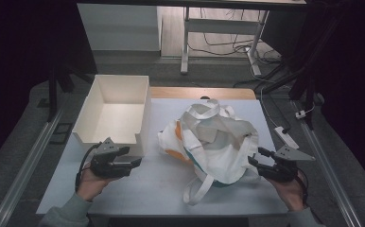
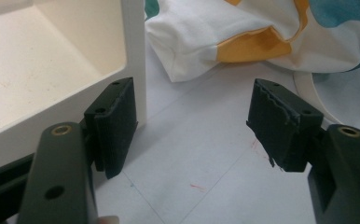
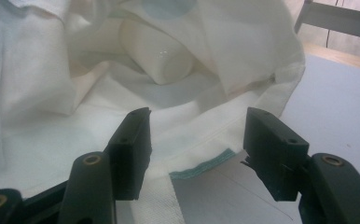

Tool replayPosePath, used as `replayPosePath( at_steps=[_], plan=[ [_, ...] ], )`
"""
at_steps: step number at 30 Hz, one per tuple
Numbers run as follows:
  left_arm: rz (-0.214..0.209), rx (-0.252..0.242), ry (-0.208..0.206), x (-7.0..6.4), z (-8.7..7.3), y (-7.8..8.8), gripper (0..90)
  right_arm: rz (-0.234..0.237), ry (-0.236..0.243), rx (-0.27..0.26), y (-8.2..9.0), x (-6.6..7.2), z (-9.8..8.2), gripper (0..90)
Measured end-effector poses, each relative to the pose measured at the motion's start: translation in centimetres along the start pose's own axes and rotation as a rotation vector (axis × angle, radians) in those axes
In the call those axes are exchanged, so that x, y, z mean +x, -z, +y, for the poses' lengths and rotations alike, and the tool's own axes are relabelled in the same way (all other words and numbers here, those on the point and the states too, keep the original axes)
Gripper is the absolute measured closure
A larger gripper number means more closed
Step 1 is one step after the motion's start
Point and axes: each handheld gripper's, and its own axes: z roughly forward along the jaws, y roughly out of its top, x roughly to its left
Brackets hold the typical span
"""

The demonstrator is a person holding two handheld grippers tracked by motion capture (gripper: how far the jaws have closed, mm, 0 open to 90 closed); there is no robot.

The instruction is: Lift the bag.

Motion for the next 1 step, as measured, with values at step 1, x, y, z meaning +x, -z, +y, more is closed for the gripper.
replayPosePath(
  at_steps=[1],
  plan=[
    [0.001,-0.001,0.001,0.0,-0.02,0.02,32.9,-0.001,0.0,-0.001,0.0,0.0,-0.03,41.5]
  ],
)
